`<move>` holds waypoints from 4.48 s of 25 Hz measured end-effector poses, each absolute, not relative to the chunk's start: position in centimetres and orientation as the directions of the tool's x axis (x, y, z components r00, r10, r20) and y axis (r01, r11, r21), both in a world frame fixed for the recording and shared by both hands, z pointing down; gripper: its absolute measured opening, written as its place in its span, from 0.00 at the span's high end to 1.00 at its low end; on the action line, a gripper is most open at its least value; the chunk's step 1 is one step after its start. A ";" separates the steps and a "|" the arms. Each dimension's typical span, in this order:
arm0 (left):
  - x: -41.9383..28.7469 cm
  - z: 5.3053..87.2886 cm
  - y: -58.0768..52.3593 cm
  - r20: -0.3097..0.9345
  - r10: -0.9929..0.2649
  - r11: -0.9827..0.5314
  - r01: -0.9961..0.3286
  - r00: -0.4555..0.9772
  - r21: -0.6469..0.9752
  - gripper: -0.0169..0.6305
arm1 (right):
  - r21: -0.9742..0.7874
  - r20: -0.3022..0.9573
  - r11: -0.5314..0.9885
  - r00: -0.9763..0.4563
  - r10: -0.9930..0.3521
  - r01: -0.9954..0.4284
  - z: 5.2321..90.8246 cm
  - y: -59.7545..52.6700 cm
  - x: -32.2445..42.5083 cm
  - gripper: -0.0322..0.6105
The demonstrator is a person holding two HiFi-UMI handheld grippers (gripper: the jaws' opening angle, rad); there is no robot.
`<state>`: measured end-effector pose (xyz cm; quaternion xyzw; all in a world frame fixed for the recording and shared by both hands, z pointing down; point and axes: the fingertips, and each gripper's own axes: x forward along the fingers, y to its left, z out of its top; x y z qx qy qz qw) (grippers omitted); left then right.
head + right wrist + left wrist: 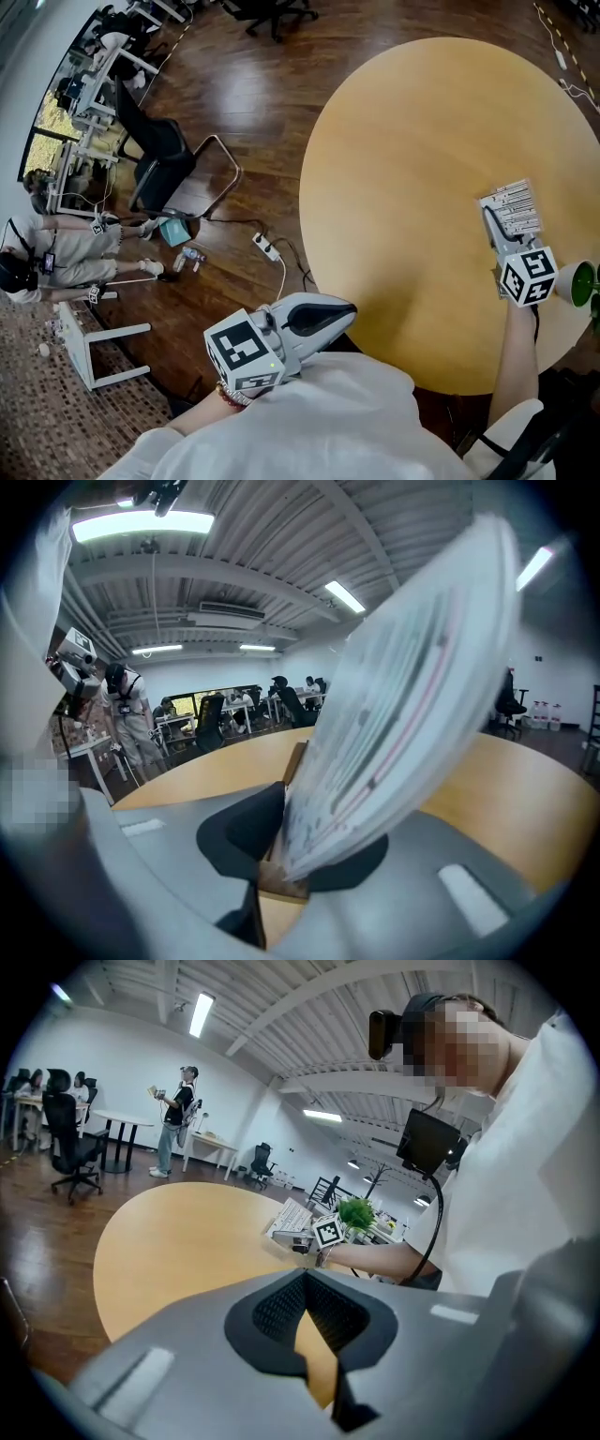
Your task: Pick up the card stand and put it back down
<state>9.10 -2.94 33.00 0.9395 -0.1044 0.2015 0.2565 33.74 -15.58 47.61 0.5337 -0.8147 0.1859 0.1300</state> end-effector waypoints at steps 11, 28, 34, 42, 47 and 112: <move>5.3 31.7 1.4 0.267 0.025 -0.902 -0.093 0.963 0.422 0.98 | -0.202 0.115 0.326 -0.353 -0.928 -0.924 31.8 -1.0 23.0 0.83; -8.1 21.5 6.9 -0.035 0.230 -0.925 0.229 0.973 0.304 0.98 | -0.103 0.107 0.252 -0.263 -0.959 -0.962 22.0 13.2 -1.6 0.83; -10.3 21.4 10.7 -0.056 0.388 -0.880 0.387 0.920 0.276 0.98 | -0.046 0.126 0.212 -0.217 -0.968 -0.976 20.0 15.9 -6.1 0.83; -11.8 20.5 14.9 -0.069 0.480 -0.835 0.479 0.875 0.269 0.98 | 0.016 0.144 0.271 -0.266 -0.953 -0.962 18.7 17.8 -7.5 0.83; -10.7 19.9 16.4 -0.039 0.493 -0.845 0.489 0.869 0.219 0.98 | 0.022 0.135 0.289 -0.284 -0.949 -0.957 19.2 19.5 -6.8 0.83; 3.9 21.5 0.8 0.015 0.137 -0.918 0.122 0.990 0.379 0.98 | -0.260 0.327 0.124 -0.208 -0.922 -0.958 36.4 2.8 21.0 0.83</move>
